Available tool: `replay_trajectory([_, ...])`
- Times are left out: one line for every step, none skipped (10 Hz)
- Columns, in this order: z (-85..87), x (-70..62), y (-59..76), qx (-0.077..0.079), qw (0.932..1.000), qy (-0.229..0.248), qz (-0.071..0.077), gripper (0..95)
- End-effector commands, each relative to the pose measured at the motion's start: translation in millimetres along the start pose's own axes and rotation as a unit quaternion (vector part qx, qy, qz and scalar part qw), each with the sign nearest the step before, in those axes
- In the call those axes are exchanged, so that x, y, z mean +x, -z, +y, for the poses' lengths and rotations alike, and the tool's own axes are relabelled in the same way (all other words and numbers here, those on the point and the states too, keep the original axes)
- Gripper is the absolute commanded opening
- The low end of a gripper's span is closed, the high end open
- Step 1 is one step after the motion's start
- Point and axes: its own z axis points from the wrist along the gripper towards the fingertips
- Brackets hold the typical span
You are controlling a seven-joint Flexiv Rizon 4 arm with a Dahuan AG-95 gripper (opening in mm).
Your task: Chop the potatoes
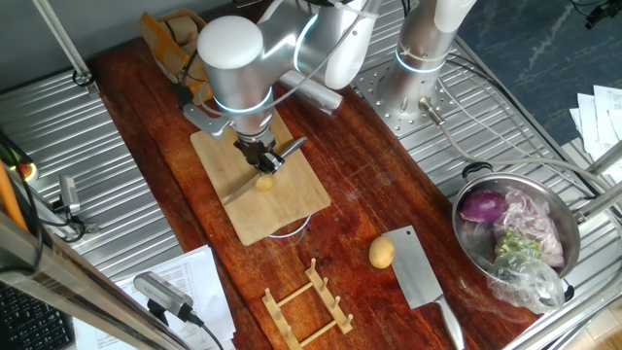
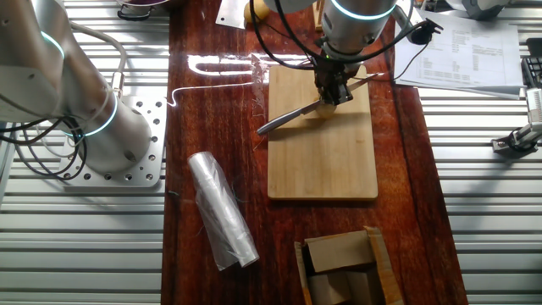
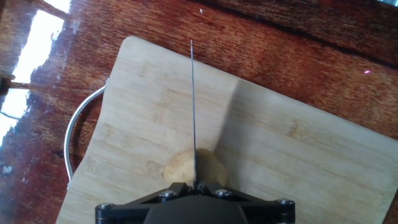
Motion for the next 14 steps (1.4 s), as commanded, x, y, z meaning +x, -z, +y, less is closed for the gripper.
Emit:
replay_trajectory([0.2, 0.4, 1.1, 0.001, 1.0, 0.0, -0.003, 0.0])
replay_trajectory([0.2, 0.4, 1.1, 0.001, 1.0, 0.0, -0.005, 0.0])
replay_trajectory([0.2, 0.4, 1.1, 0.002, 1.0, 0.0, -0.008, 0.0])
replay_trajectory([0.2, 0.5, 1.1, 0.002, 1.0, 0.0, -0.008, 0.0])
replay_trajectory([0.3, 0.7, 1.0, 0.003, 0.9999, 0.0, -0.01, 0.0])
replay_trajectory([0.3, 0.8, 1.1, 0.003, 0.9999, 0.001, -0.01, 0.0])
replay_trajectory([0.3, 0.8, 1.2, 0.003, 1.0, 0.002, -0.009, 19.0])
replay_trajectory([0.3, 0.9, 1.2, 0.003, 0.9999, 0.002, -0.01, 19.0])
replay_trajectory([0.4, 1.0, 1.6, 0.003, 0.9999, 0.001, -0.01, 19.0])
replay_trajectory([0.6, 1.1, 2.6, 0.003, 0.9999, 0.001, -0.01, 19.0])
replay_trajectory([1.0, 1.5, 4.6, 0.003, 0.9999, 0.001, -0.009, 19.0])
replay_trajectory([1.0, 1.5, 4.6, 0.003, 0.9999, 0.001, -0.009, 19.0])
replay_trajectory([1.0, 1.5, 4.6, 0.003, 0.9999, 0.001, -0.009, 19.0])
replay_trajectory([1.0, 1.5, 4.6, 0.003, 0.9999, 0.001, -0.009, 19.0])
